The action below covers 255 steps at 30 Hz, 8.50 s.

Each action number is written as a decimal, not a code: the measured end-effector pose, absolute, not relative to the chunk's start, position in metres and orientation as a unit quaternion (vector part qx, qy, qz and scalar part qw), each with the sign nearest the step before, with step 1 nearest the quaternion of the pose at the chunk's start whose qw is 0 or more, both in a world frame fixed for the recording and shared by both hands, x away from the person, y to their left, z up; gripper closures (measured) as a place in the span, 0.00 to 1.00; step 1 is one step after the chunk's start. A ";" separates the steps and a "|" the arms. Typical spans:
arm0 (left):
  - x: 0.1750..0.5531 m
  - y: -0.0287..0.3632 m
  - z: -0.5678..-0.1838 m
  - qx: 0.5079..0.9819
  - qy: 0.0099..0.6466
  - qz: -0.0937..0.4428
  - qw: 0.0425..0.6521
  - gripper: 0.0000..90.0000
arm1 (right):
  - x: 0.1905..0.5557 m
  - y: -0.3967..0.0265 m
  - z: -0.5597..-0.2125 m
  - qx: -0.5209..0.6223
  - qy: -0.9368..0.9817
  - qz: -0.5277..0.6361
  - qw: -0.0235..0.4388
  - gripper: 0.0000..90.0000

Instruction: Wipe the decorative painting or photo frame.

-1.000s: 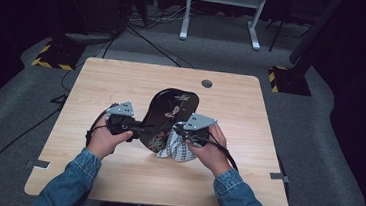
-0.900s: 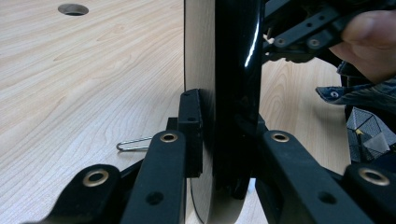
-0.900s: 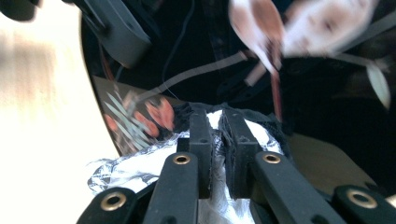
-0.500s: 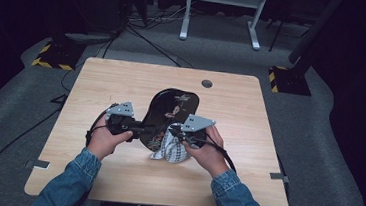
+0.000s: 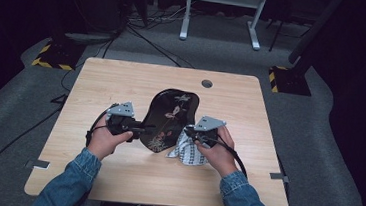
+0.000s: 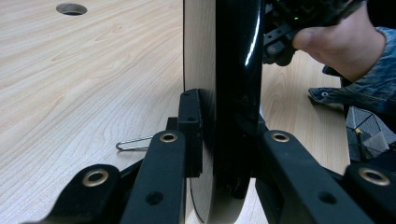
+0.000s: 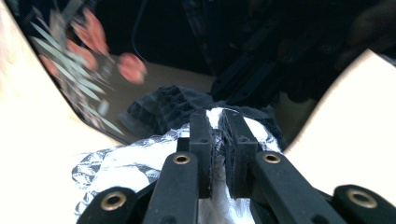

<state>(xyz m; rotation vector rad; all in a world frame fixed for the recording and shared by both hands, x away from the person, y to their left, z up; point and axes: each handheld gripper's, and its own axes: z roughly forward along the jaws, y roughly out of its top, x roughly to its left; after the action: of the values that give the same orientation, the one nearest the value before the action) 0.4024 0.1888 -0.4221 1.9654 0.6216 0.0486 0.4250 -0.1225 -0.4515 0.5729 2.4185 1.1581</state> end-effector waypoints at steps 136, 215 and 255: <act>0.402 0.184 -0.422 0.815 0.271 0.011 0.512 0.85 | 0.404 -0.086 -0.457 0.139 0.876 0.425 0.180 0.93; 0.403 0.185 -0.423 0.811 0.282 0.004 0.513 0.87 | 0.409 -0.104 -0.489 0.131 0.895 0.390 0.174 0.95; 0.401 0.196 -0.428 0.804 0.307 0.016 0.509 0.66 | 0.402 -0.168 -0.379 0.175 0.815 0.494 0.248 0.95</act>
<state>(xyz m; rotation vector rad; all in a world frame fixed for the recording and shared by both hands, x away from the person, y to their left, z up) 0.4008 0.1960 -0.4284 1.9361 0.7398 0.0381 0.4021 -0.1678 -0.3794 0.4768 2.2216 1.3467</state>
